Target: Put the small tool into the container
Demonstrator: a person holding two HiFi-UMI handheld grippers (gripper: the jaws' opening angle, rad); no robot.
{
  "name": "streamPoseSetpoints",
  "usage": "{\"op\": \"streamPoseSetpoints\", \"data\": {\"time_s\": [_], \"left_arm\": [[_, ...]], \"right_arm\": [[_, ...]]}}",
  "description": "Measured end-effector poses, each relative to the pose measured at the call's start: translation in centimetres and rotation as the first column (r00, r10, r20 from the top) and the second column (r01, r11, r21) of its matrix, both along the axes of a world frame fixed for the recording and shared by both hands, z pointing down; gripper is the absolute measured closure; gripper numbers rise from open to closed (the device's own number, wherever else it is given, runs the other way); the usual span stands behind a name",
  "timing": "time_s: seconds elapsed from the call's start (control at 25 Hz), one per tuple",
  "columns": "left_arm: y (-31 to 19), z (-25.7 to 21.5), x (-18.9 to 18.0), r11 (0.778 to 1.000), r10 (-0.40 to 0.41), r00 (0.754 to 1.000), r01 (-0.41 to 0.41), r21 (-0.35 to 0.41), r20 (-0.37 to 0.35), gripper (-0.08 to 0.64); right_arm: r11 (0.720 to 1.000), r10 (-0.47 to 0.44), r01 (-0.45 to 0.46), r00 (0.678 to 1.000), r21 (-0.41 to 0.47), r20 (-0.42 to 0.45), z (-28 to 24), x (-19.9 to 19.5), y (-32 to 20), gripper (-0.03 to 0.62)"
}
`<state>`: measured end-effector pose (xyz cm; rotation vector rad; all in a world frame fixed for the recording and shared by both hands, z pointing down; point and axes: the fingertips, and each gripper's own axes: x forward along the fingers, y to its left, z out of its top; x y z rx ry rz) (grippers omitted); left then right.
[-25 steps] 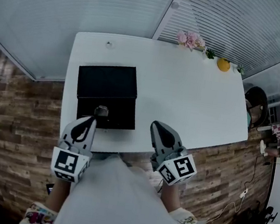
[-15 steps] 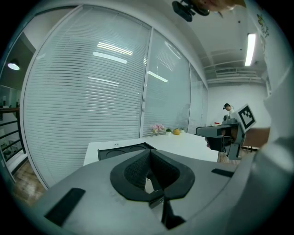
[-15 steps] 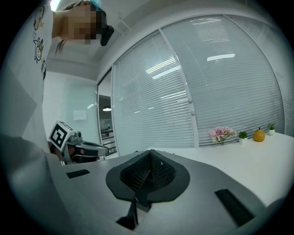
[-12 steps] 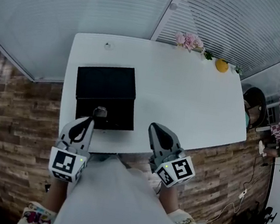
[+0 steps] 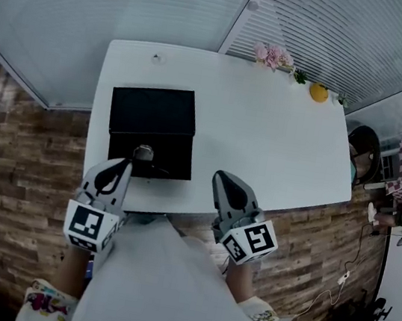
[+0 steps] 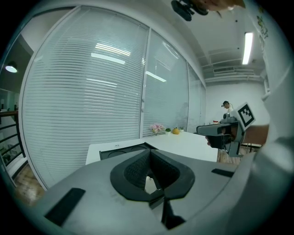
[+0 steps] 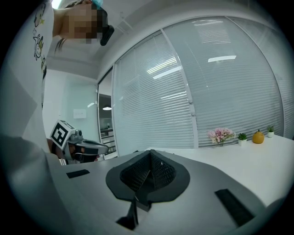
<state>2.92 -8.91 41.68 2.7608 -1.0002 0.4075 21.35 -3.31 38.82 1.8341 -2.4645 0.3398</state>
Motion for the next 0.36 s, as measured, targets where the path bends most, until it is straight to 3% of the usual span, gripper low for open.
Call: {"op": "streamPoseSetpoints", "data": {"time_s": [0.36], "left_arm": [[-0.31, -0.24, 0.26, 0.999, 0.033, 0.999, -0.033, 0.025, 0.025, 0.554]], "right_arm": [[1.000, 0.006, -0.006, 1.000, 0.001, -0.017, -0.14, -0.50, 0.99, 0.592]]}}
